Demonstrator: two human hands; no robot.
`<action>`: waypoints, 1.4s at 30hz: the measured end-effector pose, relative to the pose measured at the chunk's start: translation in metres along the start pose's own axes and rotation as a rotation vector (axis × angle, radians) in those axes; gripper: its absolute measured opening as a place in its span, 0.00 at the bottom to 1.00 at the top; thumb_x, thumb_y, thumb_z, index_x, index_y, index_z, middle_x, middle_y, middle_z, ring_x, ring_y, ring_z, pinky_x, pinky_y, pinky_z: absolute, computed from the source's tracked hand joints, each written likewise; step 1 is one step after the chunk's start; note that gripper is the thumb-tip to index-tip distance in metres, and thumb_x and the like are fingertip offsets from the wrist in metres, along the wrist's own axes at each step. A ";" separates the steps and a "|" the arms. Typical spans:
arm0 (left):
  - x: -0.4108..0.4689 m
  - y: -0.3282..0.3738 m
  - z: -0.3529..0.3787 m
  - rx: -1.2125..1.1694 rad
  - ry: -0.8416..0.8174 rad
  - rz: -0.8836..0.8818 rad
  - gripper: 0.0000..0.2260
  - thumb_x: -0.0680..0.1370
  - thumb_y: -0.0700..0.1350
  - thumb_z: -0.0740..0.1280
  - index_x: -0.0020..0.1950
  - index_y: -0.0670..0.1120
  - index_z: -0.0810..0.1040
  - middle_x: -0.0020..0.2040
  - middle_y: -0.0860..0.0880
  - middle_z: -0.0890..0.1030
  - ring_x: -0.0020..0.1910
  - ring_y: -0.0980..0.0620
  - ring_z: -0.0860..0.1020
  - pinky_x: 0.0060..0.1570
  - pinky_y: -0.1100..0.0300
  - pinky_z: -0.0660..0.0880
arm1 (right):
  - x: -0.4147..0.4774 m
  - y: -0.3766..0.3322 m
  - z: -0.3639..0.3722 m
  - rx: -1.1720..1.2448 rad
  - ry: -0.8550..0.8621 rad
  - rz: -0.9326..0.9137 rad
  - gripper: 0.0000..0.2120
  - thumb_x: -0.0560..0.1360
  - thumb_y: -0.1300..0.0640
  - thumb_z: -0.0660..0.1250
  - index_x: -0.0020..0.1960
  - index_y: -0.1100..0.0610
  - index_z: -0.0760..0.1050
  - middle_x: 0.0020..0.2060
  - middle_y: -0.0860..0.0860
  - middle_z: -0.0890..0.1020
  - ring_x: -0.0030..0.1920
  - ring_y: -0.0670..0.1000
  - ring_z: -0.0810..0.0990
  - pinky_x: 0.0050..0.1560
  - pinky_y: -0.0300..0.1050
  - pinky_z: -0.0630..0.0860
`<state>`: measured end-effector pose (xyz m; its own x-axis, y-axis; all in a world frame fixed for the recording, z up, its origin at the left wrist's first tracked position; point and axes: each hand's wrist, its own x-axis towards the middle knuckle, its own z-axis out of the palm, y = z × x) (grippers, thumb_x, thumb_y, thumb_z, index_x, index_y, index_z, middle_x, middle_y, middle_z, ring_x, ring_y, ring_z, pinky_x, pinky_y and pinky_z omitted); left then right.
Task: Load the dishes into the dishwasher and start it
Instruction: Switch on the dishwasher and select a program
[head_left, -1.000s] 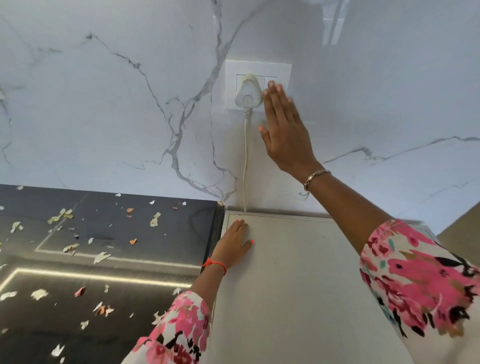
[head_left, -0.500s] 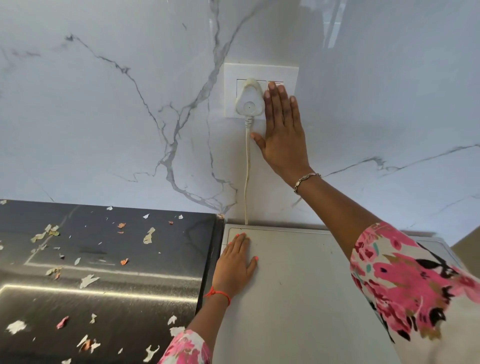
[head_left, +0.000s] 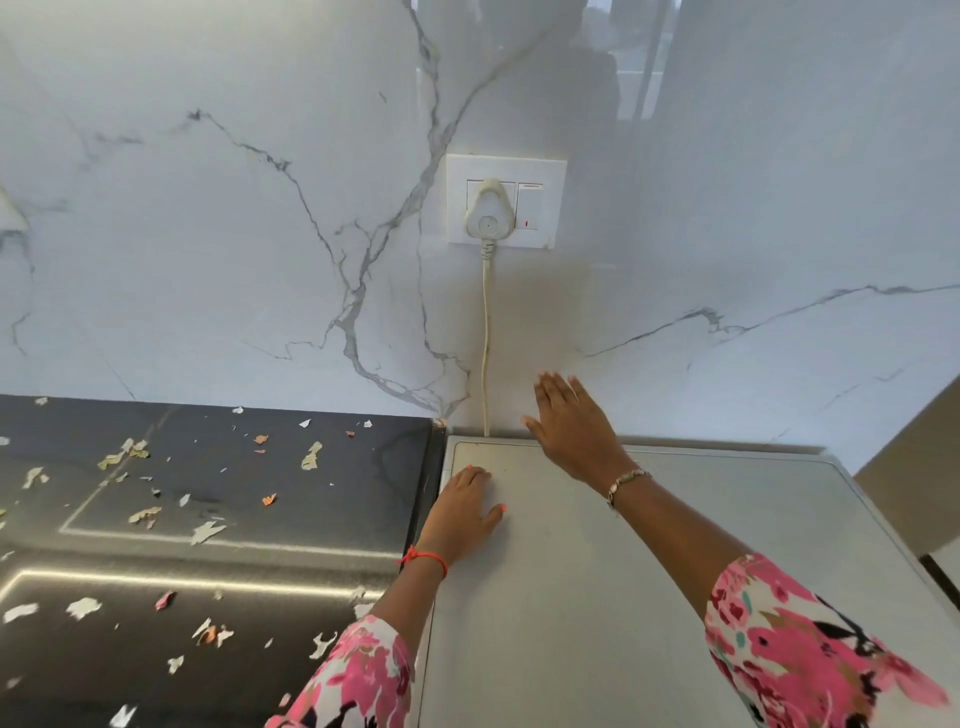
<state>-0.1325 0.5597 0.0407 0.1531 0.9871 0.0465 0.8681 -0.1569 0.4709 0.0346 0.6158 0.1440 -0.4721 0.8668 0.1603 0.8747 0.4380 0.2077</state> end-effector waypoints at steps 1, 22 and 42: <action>-0.009 0.004 -0.005 -0.005 0.005 0.007 0.23 0.78 0.50 0.62 0.70 0.40 0.65 0.69 0.45 0.67 0.70 0.49 0.63 0.70 0.62 0.55 | -0.016 -0.005 0.001 0.010 -0.059 -0.012 0.28 0.82 0.48 0.44 0.73 0.67 0.54 0.73 0.62 0.58 0.74 0.58 0.56 0.74 0.52 0.49; -0.280 0.049 -0.002 -0.087 0.072 0.109 0.17 0.76 0.48 0.66 0.61 0.40 0.73 0.60 0.45 0.76 0.61 0.49 0.72 0.63 0.59 0.66 | -0.315 -0.134 -0.015 0.494 -0.265 0.144 0.22 0.82 0.51 0.50 0.70 0.63 0.63 0.72 0.56 0.64 0.72 0.52 0.61 0.69 0.43 0.58; -0.512 0.052 0.061 0.292 0.089 0.149 0.31 0.78 0.40 0.60 0.76 0.44 0.47 0.76 0.48 0.47 0.75 0.49 0.47 0.73 0.49 0.53 | -0.555 -0.243 0.004 0.369 0.084 0.012 0.19 0.75 0.54 0.54 0.57 0.62 0.76 0.48 0.56 0.80 0.47 0.57 0.80 0.49 0.47 0.78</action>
<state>-0.1367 0.0445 -0.0126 0.2580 0.9495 0.1785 0.9398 -0.2895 0.1818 0.0843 0.0293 0.0008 -0.4554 0.8566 0.2425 0.8538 0.4974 -0.1536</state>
